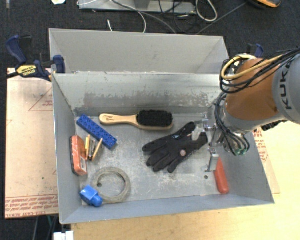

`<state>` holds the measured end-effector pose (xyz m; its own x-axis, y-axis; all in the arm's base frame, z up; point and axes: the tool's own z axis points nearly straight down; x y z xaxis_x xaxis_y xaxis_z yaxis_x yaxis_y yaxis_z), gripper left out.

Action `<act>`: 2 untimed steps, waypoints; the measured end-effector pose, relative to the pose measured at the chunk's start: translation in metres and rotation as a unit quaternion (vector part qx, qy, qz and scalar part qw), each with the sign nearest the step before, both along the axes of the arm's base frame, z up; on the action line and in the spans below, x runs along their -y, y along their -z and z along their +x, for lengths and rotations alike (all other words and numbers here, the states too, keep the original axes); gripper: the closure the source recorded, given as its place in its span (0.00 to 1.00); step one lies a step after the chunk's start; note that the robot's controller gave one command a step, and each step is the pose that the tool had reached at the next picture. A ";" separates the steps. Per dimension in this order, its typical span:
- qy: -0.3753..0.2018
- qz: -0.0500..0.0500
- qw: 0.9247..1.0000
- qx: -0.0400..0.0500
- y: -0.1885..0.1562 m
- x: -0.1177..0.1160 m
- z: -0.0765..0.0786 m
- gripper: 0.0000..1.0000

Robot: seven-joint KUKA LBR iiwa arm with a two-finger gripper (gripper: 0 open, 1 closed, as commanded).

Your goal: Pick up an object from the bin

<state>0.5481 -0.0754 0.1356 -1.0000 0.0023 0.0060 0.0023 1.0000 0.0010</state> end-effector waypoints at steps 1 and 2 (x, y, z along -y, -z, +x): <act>0.000 0.000 1.000 0.004 -0.003 0.000 0.002 0.00; 0.031 0.000 1.000 0.006 0.051 -0.042 0.018 0.00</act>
Offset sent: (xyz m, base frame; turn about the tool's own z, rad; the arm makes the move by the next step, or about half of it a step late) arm 0.0183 0.0510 -0.0649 0.0713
